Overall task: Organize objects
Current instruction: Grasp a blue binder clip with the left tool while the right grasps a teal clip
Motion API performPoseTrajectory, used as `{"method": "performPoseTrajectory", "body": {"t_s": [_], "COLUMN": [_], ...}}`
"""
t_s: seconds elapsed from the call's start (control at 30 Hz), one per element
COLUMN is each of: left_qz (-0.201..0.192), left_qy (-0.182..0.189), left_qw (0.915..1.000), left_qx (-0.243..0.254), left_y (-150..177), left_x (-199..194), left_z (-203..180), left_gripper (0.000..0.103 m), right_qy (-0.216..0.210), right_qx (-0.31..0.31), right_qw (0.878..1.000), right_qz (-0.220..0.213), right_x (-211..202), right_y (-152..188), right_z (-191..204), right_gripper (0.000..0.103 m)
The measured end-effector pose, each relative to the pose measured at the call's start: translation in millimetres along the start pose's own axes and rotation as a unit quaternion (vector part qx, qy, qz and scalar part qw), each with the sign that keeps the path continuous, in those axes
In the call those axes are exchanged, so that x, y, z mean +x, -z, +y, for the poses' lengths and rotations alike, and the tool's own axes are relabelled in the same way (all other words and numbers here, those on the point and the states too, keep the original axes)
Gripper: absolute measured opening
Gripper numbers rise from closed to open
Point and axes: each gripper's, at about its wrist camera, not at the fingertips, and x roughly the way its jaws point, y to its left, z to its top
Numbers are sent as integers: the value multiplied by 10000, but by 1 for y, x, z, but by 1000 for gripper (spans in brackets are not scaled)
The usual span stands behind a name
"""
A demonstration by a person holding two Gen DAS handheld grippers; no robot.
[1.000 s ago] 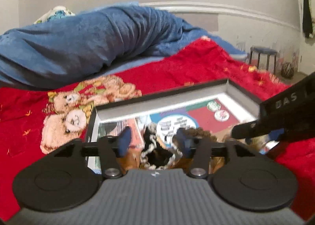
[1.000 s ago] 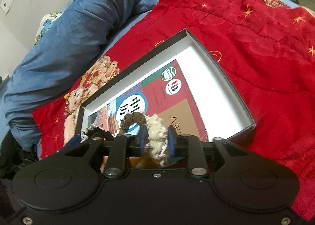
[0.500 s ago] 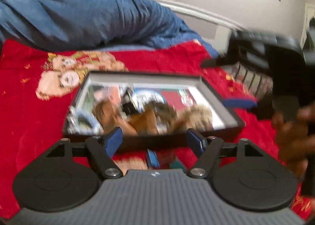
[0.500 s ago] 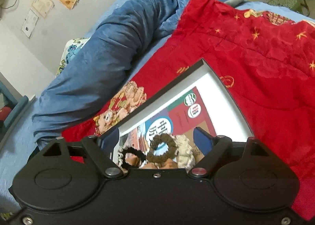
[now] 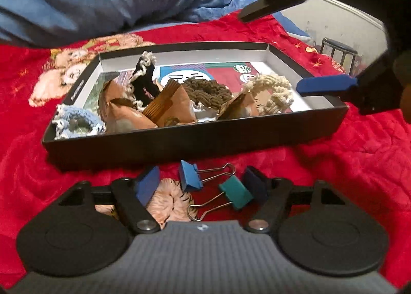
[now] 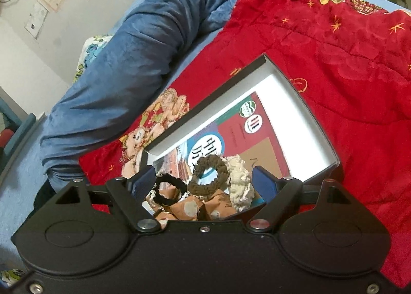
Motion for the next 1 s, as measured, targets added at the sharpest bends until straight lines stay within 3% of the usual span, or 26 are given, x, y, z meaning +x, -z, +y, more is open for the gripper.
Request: {"method": "performPoseTrajectory", "body": {"t_s": [0.1,0.23,0.43,0.67,1.0], "left_qz": [-51,-76,-190,-653,-293], "left_qy": [-57,47,-152,-266,-870], "left_qw": [9999,9998,9997,9975,9957], "left_qx": [-104,-164,32,29,144], "left_y": [1,2,3,-8,13], "left_x": [-3,-7,-21,-44,-77], "left_z": [3,11,15,33,62], "left_gripper": [50,49,49,49,50], "right_qy": [-5,-50,-43,-160,-385], "right_qx": [-35,-107,-103,-250,-976], "right_qw": [10000,9999,9998,9993,9928], "right_qz": [22,17,178,220,570], "right_x": [2,2,3,-4,-15], "right_y": [1,1,5,9,36], "right_z": [3,7,5,8,17], "right_gripper": [82,82,82,82,82]}}
